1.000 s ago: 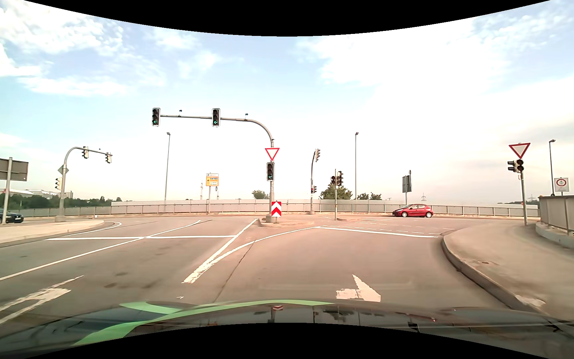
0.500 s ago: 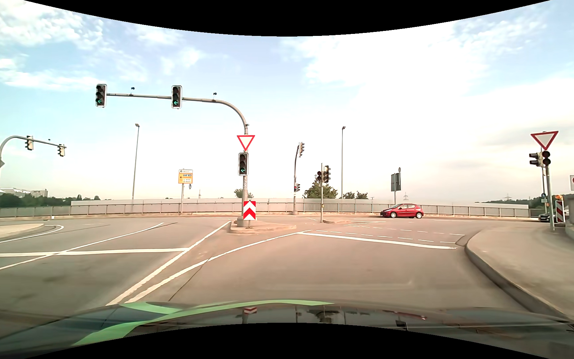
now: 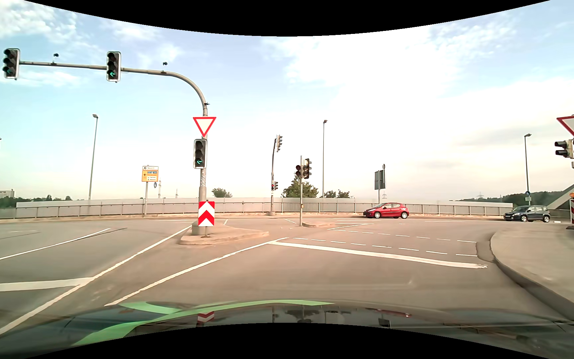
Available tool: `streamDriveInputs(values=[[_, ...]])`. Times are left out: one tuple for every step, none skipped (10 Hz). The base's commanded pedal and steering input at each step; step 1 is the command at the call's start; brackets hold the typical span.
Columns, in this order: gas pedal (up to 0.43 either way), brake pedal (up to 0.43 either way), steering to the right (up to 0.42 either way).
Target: Follow the waypoints while adhering to traffic rules and regulations
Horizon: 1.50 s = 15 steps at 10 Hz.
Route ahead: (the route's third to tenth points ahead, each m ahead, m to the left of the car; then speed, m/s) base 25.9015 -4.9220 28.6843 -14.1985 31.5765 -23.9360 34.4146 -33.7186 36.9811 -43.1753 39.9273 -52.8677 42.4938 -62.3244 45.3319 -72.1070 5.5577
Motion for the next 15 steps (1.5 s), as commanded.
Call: streamDriveInputs(values=[[0.059,0.000,0.115],[0.039,0.000,0.118],[0.039,0.000,0.120],[0.039,0.000,0.123],[0.039,0.000,0.128],[0.039,0.000,0.132],[0.039,0.000,0.138],[0.047,0.000,0.145],[0.047,0.000,0.154],[0.059,0.000,0.160],[0.067,0.000,0.169],[0.087,0.000,0.179],[0.110,0.000,0.188],[0.118,0.000,0.196],[0.130,0.000,0.200]])
